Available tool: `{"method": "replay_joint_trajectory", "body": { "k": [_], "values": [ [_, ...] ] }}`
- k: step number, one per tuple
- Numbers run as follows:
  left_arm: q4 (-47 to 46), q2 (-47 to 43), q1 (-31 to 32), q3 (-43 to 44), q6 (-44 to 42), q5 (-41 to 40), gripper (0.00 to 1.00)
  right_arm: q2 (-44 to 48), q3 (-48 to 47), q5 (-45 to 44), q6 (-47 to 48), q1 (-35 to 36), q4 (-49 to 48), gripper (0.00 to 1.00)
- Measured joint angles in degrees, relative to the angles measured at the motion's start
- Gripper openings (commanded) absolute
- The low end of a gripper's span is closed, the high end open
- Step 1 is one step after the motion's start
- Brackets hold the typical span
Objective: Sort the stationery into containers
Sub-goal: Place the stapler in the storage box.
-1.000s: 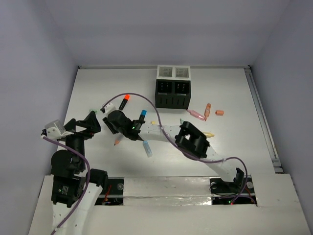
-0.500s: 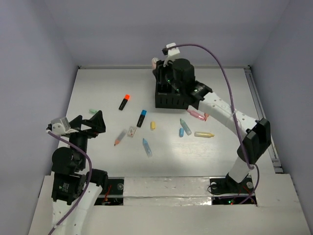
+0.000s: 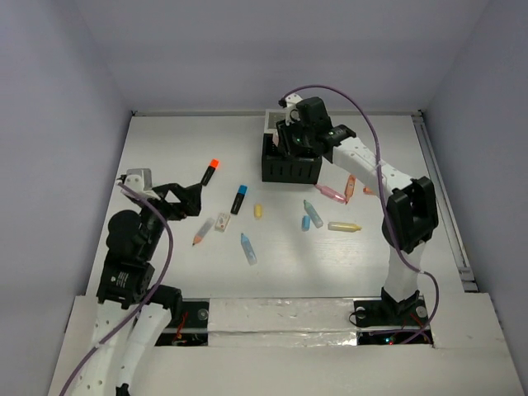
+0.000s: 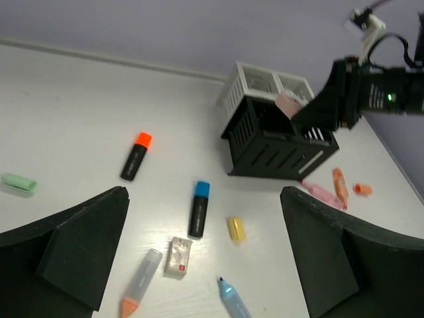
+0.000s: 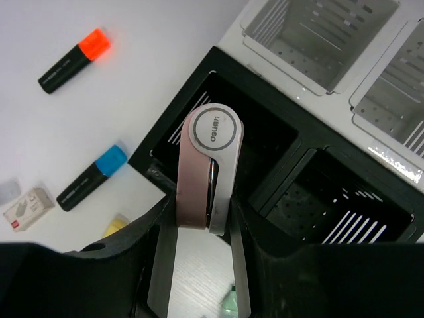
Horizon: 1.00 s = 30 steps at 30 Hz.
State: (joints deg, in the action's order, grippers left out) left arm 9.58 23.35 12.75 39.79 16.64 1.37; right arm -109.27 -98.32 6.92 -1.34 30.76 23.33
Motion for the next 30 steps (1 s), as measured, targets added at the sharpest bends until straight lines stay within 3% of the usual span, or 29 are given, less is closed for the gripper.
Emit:
{"method": "replay_joint_trajectory", "body": {
  "k": [6, 12, 13, 17, 19, 24, 30],
  "values": [
    [0.04, 6.23, -0.02, -0.02, -0.79, 6.93, 0.99, -2.89, -3.28, 0.85, 1.77, -0.68, 2.62, 0.18],
    [0.04, 7.28, -0.07, -0.02, -1.18, 9.44, 0.99, -4.92, -5.42, 0.83, 2.27, -0.68, 3.43, 0.45],
    [0.02, 7.28, -0.07, -0.02, -1.18, 9.57, 0.99, -5.31, -5.73, 0.79, 2.29, -0.68, 3.45, 0.57],
    [0.02, 7.30, -0.07, -0.02, -1.18, 10.05, 0.99, -5.73, -5.90, 0.28, 2.56, -0.68, 3.48, 0.75],
    [0.02, 7.45, -0.07, -0.02, -1.20, 10.34, 0.99, -5.73, -5.99, -0.17, 2.47, -0.68, 3.10, 0.78],
    [-0.48, 11.21, -0.07, -0.02, -1.18, 11.82, 0.87, -4.09, -4.13, -0.74, 1.38, -0.68, 0.61, 0.79],
    [-0.74, 23.34, 0.31, 0.02, -1.33, 12.94, 0.72, 9.29, 10.73, 1.01, -4.79, -0.68, -8.02, 0.73]
  ]
}}
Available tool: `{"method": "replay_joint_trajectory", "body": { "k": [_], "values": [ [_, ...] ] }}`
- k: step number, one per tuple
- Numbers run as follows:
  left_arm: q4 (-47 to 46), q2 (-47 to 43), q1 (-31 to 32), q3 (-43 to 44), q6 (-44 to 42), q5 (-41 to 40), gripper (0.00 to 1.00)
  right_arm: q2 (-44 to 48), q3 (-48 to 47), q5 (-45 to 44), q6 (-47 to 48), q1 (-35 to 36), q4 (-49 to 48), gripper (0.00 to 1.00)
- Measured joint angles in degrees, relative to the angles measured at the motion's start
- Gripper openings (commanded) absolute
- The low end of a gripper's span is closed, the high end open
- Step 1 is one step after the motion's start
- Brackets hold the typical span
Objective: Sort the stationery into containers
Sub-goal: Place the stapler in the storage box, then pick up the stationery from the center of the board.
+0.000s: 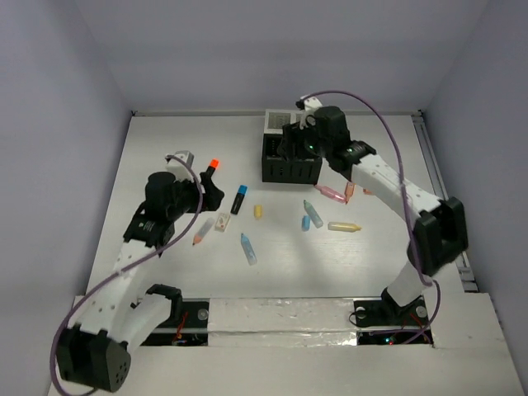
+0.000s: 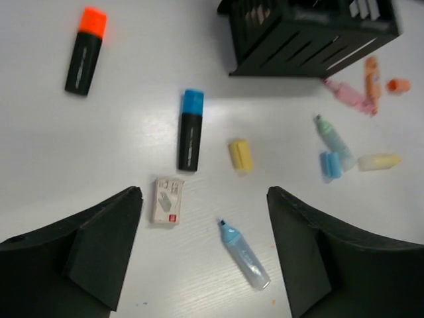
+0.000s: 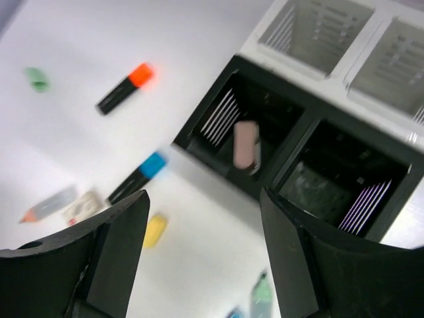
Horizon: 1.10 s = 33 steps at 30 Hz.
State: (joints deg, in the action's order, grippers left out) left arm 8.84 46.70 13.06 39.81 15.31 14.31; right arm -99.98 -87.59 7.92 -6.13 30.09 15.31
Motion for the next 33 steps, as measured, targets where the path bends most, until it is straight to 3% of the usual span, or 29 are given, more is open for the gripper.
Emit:
{"method": "replay_joint_trajectory", "body": {
  "k": [6, 14, 26, 33],
  "values": [
    [3.08, 12.90, 6.14, 1.44, -0.70, -5.57, 0.61, 17.66, 20.06, 2.08, -8.09, 3.52, -10.45, 0.68],
    [5.42, 25.22, 12.07, 5.35, -2.45, -14.23, 0.51, 27.87, 35.69, 2.34, -13.18, 10.78, -13.99, 0.59],
    [7.28, 37.88, 13.94, 9.44, -2.93, -18.47, 0.47, 36.20, 43.76, 1.09, -14.40, 10.82, -15.41, 0.58],
    [7.78, 40.22, 13.94, 10.34, -2.95, -20.02, 0.47, 36.59, 44.48, 1.05, -14.27, 10.82, -15.82, 0.58]
  ]
}}
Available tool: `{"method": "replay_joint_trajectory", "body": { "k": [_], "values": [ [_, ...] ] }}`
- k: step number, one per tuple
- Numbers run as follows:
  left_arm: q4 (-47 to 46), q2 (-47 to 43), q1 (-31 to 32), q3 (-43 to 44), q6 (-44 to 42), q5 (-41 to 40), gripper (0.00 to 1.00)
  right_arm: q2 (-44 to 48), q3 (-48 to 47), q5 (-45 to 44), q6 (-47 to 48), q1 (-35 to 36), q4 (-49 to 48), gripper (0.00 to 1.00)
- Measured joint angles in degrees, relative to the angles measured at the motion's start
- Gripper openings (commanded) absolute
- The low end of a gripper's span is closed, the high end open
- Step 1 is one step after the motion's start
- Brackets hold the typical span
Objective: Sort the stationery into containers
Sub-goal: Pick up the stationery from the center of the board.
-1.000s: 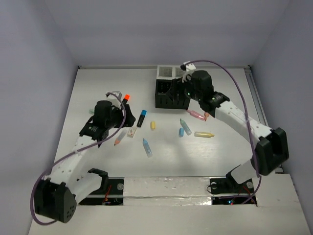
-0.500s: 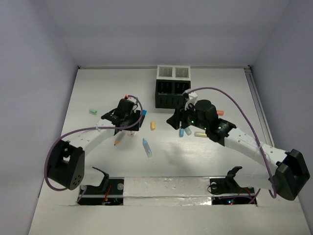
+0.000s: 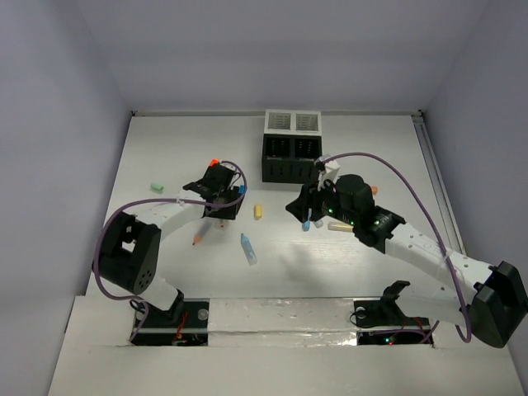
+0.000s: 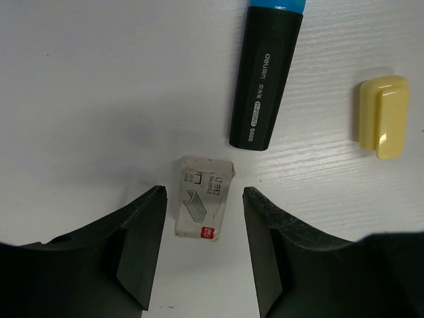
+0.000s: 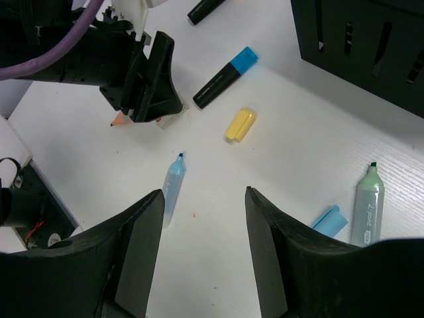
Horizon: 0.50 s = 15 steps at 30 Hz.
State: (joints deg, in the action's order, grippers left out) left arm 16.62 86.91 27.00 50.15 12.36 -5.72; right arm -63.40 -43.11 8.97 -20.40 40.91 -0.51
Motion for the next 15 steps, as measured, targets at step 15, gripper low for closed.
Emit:
{"method": "replay_joint_trajectory", "body": {
  "k": [15],
  "values": [
    [0.24, 5.53, 0.00, 1.38, -0.13, 1.05, 0.12, 0.17, 0.00, -0.46, 0.04, 0.00, 0.00, 0.59]
  ]
}}
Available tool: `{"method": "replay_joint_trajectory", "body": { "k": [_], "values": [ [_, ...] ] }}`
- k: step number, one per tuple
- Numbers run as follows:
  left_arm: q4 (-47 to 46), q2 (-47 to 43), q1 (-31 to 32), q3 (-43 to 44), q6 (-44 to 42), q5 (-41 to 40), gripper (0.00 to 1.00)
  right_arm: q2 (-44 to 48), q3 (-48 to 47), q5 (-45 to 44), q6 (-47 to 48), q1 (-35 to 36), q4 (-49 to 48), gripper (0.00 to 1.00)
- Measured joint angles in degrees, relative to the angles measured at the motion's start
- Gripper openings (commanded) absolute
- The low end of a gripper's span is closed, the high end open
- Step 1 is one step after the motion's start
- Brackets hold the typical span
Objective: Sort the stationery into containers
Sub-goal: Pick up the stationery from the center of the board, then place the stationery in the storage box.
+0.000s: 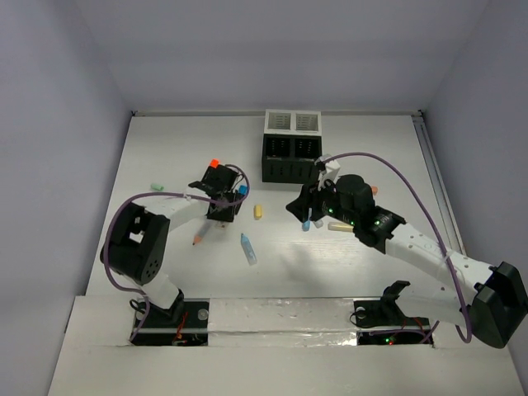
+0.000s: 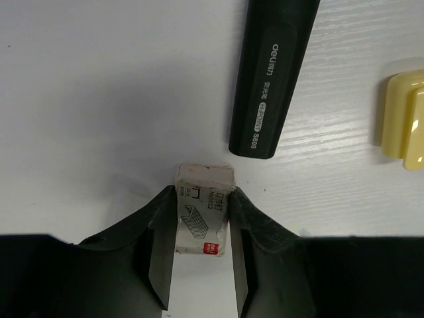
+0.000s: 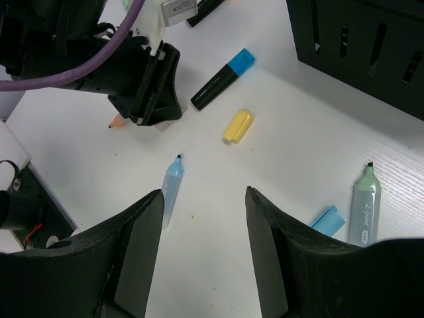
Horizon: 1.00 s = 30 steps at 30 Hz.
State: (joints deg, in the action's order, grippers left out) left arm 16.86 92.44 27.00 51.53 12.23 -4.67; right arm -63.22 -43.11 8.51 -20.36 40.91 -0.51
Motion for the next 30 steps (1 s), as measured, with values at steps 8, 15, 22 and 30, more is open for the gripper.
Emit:
{"method": "replay_joint_trajectory", "body": {
  "k": [8, 15, 22, 30],
  "values": [
    [7.67, -9.16, 0.00, 7.85, 0.31, -1.46, 0.13, 0.00, 0.50, -1.42, -0.02, 0.00, -0.50, 0.58],
    [-0.83, -13.16, 1.11, 26.99, 3.32, 1.97, 0.17, 0.39, 2.71, -6.08, -0.72, 0.00, -1.27, 0.59],
    [-14.12, -3.19, 3.82, 33.20, 6.45, 3.76, 0.16, 2.40, 4.68, -12.48, -0.94, 0.00, -1.57, 0.59],
    [-20.96, 11.13, 6.03, 33.75, 6.71, 6.60, 0.17, 3.48, 5.49, -15.63, -0.92, 0.00, -2.54, 0.59]
  ]
}}
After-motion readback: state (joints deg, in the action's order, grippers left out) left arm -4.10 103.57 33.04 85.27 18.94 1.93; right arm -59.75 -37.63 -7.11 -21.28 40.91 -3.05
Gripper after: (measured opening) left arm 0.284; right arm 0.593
